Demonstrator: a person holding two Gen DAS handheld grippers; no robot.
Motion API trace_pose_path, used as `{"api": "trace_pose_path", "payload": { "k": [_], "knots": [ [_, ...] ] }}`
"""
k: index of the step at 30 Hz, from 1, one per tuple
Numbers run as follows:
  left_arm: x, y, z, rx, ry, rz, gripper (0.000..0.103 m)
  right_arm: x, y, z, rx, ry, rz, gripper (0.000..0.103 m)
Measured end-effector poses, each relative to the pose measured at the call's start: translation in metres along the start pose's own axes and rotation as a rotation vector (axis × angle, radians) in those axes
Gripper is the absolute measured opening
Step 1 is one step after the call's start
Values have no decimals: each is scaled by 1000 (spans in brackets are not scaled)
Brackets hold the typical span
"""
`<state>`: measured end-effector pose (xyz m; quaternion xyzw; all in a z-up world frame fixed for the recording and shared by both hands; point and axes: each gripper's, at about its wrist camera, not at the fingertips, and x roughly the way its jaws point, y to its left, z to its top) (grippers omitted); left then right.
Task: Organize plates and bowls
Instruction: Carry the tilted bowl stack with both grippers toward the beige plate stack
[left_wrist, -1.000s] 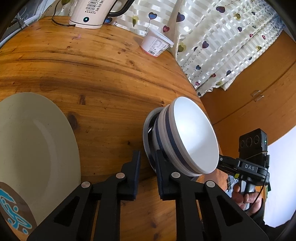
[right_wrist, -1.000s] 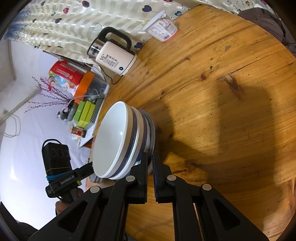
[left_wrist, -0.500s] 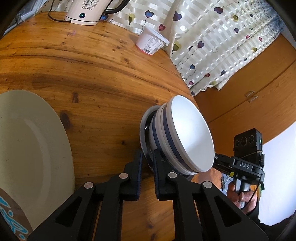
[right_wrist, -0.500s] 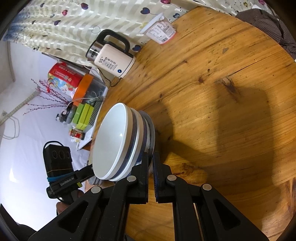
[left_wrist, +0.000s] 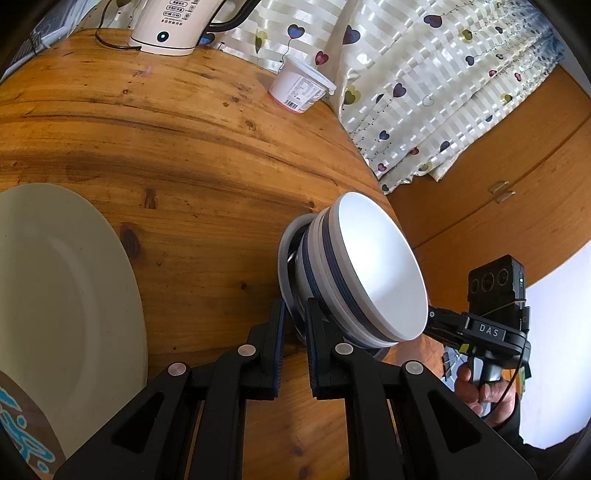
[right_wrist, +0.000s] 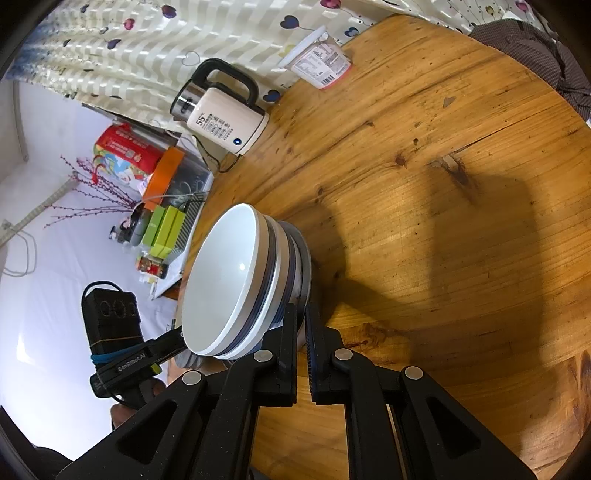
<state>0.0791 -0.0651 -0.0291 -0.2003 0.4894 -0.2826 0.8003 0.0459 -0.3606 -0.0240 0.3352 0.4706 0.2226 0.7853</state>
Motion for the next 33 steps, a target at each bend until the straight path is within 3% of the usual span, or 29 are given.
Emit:
{"api": "trace_pose_path", "payload": {
  "k": [13, 33],
  "knots": [
    [3, 12, 5, -74, 18, -41, 13, 1, -7, 1, 57, 20, 68, 8],
    [-4, -2, 7, 1, -19, -37, 9, -8, 2, 6, 6, -1, 50, 7]
  ]
}}
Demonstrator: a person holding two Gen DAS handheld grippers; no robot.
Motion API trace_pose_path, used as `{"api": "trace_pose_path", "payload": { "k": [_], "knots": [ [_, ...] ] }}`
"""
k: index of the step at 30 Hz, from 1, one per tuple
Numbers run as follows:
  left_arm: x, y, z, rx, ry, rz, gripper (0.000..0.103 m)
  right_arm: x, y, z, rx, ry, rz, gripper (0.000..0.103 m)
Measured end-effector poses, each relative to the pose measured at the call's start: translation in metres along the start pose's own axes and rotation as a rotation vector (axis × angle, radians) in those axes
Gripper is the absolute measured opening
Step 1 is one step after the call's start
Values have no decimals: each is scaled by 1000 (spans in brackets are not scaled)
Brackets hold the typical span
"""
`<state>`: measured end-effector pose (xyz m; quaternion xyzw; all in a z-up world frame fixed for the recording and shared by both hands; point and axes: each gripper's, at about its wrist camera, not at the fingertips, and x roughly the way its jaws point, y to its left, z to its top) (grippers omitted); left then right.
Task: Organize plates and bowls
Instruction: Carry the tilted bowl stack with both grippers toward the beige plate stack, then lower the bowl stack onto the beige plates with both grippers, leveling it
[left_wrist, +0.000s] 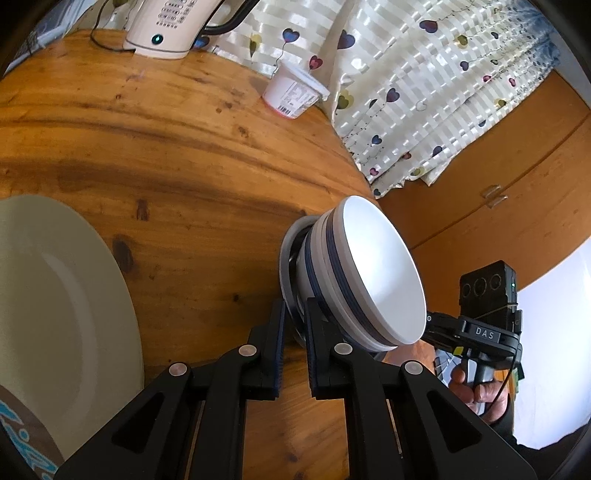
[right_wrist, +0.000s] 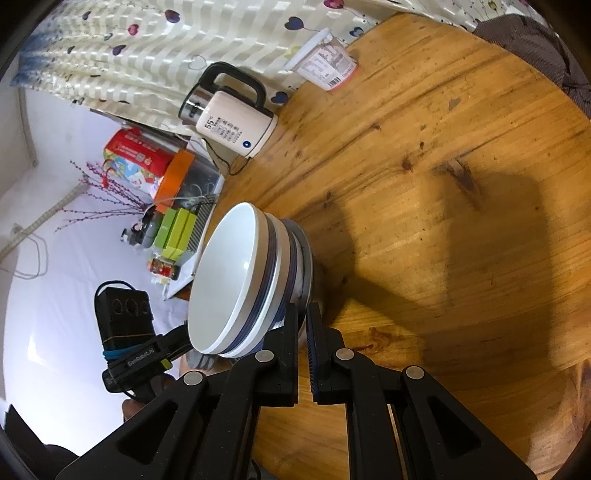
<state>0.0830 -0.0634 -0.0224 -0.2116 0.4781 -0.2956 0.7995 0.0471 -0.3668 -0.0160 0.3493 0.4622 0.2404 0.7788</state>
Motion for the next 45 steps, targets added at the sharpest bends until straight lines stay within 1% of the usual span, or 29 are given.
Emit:
{"api": "trace_pose_path", "payload": {
  "k": [8, 21, 45],
  "knots": [
    [-11, -5, 3, 1, -22, 10, 9, -6, 15, 3, -28, -8, 10, 7],
    [-29, 0, 4, -8, -54, 29, 9, 1, 34, 8, -56, 7, 19, 7],
    [-80, 32, 2, -62, -142, 94, 9, 49, 84, 15, -145, 85, 48, 7]
  ]
}}
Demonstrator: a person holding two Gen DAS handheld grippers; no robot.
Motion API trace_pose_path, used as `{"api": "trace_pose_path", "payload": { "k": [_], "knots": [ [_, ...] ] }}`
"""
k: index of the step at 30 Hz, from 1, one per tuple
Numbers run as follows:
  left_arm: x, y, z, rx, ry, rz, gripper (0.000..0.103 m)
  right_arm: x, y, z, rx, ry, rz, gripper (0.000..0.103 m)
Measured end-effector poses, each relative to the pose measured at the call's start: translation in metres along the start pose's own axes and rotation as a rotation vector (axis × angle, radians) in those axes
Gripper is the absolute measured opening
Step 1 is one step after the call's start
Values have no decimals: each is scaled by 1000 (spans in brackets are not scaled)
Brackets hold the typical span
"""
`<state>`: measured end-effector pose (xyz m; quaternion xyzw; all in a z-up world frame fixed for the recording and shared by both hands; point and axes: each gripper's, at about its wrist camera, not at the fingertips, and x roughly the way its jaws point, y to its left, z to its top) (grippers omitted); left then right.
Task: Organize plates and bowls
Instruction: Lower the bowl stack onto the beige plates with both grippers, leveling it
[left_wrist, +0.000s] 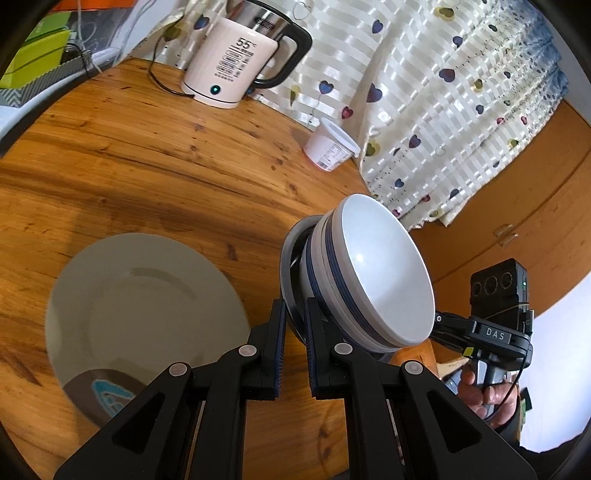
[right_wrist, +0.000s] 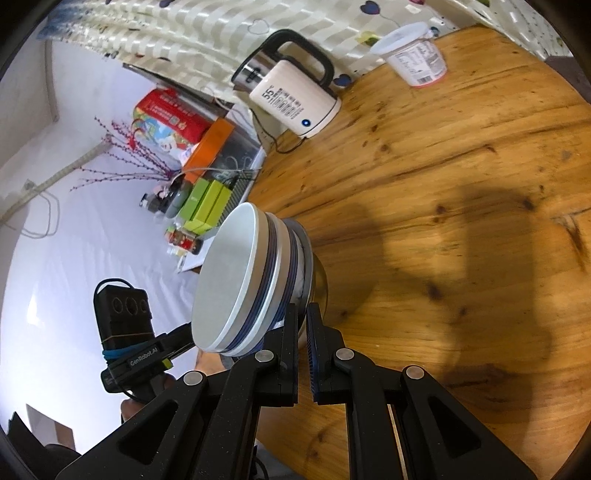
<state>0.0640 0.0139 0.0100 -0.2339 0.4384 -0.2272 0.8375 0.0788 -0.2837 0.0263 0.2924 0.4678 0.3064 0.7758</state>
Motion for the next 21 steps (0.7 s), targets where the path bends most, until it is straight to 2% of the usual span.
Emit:
{"api": "trace_pose_path", "payload": {
  "k": [21],
  "knots": [
    [-45, 40, -5, -73, -75, 91, 9, 57, 42, 9, -81, 100, 46, 7]
  ]
}}
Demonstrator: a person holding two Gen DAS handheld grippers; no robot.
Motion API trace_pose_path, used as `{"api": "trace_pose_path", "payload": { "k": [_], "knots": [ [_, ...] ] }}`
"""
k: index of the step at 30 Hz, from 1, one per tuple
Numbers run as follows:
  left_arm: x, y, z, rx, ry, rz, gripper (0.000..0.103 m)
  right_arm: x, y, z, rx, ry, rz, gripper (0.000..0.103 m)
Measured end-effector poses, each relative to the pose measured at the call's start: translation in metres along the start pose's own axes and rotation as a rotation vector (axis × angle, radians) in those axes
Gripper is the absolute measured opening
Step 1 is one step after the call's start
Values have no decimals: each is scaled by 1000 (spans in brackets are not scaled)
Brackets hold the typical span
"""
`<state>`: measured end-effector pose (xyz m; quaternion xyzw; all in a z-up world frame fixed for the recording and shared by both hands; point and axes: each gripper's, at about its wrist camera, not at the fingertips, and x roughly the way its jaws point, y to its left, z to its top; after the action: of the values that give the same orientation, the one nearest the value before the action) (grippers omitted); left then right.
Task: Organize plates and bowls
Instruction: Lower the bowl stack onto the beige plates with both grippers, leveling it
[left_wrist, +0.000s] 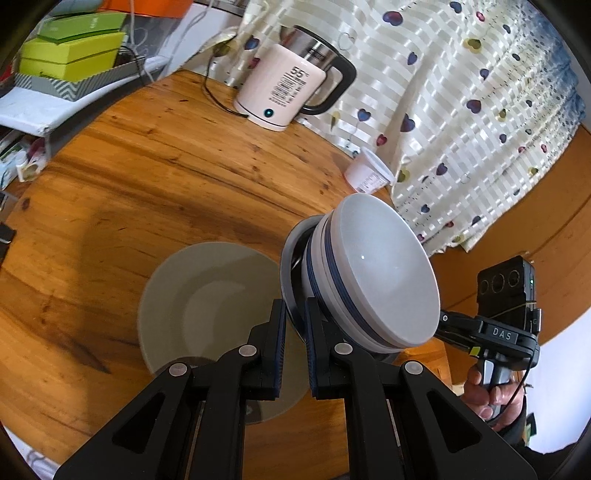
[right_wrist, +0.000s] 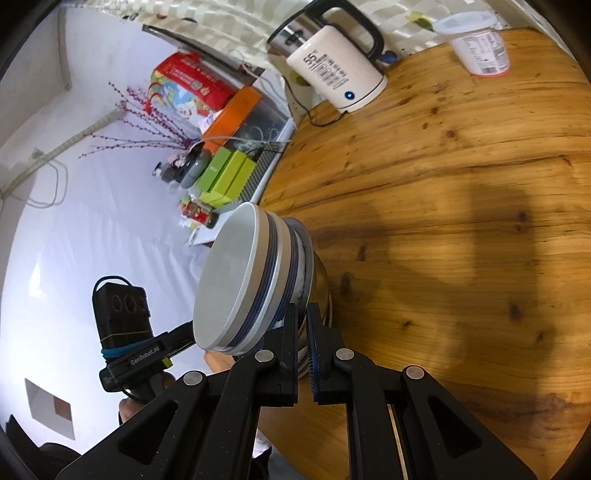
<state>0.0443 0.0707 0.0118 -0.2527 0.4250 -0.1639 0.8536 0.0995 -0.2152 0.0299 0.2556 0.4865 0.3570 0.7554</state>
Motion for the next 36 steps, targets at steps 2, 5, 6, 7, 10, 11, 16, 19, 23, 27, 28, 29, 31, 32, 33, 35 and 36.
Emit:
{"api": "trace_pose_path", "payload": {
  "k": [2, 5, 6, 7, 10, 11, 16, 19, 23, 27, 28, 29, 31, 32, 33, 35, 36],
  "knots": [
    [-3, 4, 0, -8, -4, 9, 9, 6, 3, 0, -7, 13, 5, 7],
    [-9, 11, -3, -21, -12, 24, 9, 15, 8, 0, -13, 28, 9, 7],
    [-11, 12, -3, -25, -14, 27, 9, 17, 9, 0, -14, 32, 10, 7],
    [-12, 14, -3, -29, -15, 30, 9, 19, 10, -1, -15, 37, 12, 7],
    [-16, 18, -5, -38, -18, 40, 9, 25, 11, -3, -17, 52, 13, 7],
    [-17, 19, -6, -39, -19, 42, 9, 27, 11, -4, -16, 57, 14, 7],
    [-23, 26, -8, -48, -29, 53, 9, 37, 14, -6, -16, 77, 13, 7],
    [-26, 30, -9, -58, -33, 59, 9, 44, 17, -5, -19, 88, 12, 7],
    [-28, 37, -12, -72, -33, 67, 9, 50, 19, -6, -23, 102, 9, 7],
    [-28, 42, -14, -85, -31, 73, 9, 56, 20, -7, -23, 115, 6, 7],
    [-28, 42, -14, -86, -31, 73, 9, 57, 20, -7, -23, 117, 5, 7],
    [-28, 42, -14, -86, -31, 74, 9, 58, 20, -8, -22, 119, 4, 7],
    [-28, 43, -15, -88, -31, 75, 9, 60, 19, -8, -20, 123, 2, 7],
    [-28, 43, -15, -89, -30, 75, 9, 61, 20, -8, -20, 124, 1, 7],
    [-28, 44, -15, -91, -29, 75, 9, 63, 20, -8, -20, 126, -1, 7],
    [-27, 47, -16, -96, -27, 77, 9, 65, 20, -8, -21, 129, -5, 7],
    [-26, 48, -16, -100, -24, 78, 9, 66, 20, -8, -21, 131, -7, 7]
  ]
}}
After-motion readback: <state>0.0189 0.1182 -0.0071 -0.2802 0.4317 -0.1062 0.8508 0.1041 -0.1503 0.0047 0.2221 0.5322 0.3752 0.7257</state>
